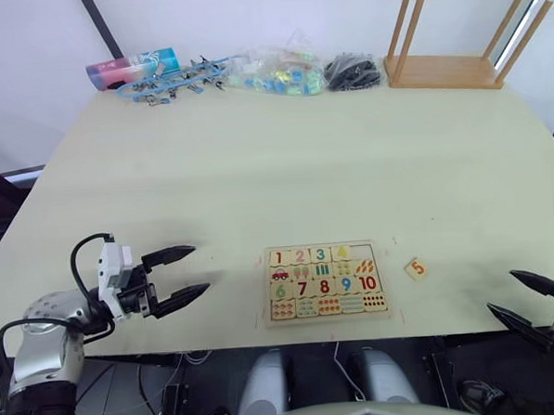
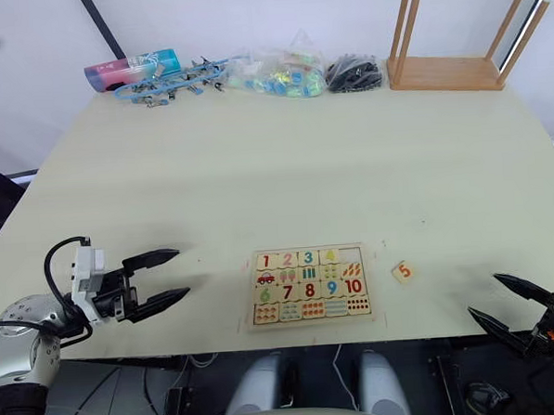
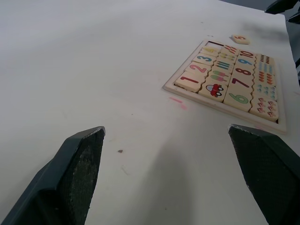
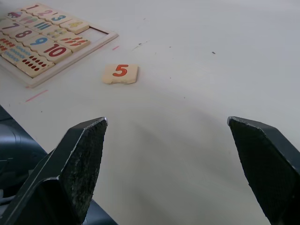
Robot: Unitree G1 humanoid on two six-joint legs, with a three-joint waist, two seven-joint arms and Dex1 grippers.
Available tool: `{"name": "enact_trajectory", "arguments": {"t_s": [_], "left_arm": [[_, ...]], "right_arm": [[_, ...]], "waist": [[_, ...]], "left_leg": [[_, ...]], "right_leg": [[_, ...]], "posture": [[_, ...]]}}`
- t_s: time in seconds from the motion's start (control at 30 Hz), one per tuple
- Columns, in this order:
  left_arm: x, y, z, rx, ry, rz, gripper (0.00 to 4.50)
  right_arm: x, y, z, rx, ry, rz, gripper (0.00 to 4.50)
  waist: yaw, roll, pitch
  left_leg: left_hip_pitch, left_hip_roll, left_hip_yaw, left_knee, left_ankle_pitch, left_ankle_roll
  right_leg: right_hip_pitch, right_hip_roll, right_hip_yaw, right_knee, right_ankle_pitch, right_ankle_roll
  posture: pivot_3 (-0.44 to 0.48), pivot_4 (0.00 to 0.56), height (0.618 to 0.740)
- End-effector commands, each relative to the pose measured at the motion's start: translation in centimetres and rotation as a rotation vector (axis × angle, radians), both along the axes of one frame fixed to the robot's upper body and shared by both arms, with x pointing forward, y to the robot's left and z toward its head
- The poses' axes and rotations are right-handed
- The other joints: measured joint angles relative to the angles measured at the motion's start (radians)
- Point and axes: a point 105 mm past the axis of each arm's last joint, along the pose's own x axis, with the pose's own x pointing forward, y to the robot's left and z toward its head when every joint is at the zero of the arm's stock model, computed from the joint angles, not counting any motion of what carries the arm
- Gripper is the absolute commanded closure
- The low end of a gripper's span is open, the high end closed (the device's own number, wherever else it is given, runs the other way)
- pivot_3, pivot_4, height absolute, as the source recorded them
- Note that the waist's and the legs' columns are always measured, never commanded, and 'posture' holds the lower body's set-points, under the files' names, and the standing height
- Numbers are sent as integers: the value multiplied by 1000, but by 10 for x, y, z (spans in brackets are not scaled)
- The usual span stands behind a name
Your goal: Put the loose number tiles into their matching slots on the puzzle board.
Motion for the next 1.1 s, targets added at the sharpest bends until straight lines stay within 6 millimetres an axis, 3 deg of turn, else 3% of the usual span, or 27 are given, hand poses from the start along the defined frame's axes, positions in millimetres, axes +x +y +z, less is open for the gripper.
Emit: {"name": "enact_trajectory", "arguments": {"t_s": [0.03,0.7,1.0,1.1], "left_arm": [[-1,1,8,10,-43,-5,0],[-2,2,7,18,-47,-16,0],[1,-14,17,33,-82,-123,0],[5,-26,25,45,-115,-198,0]], "right_arm": [[1,-1,4,-6,-36,14,205],[10,2,0,4,-51,46,205],[19,28,4,17,-75,88,205],[23,45,4,40,-68,92,205]], "waist": [[0,0,0],[0,0,0],[1,0,0],[1,0,0]], "left_leg": [[0,0,0,0,0,0],[0,0,0,0,0,0],[0,0,0,0,0,0],[0,0,0,0,0,0]], "right_leg": [[0,0,0,0,0,0],[0,0,0,0,0,0],[0,0,0,0,0,0],[0,0,0,1,1,2]], "posture": [[0,150,737],[0,150,737],[0,150,737],[0,150,737]]}}
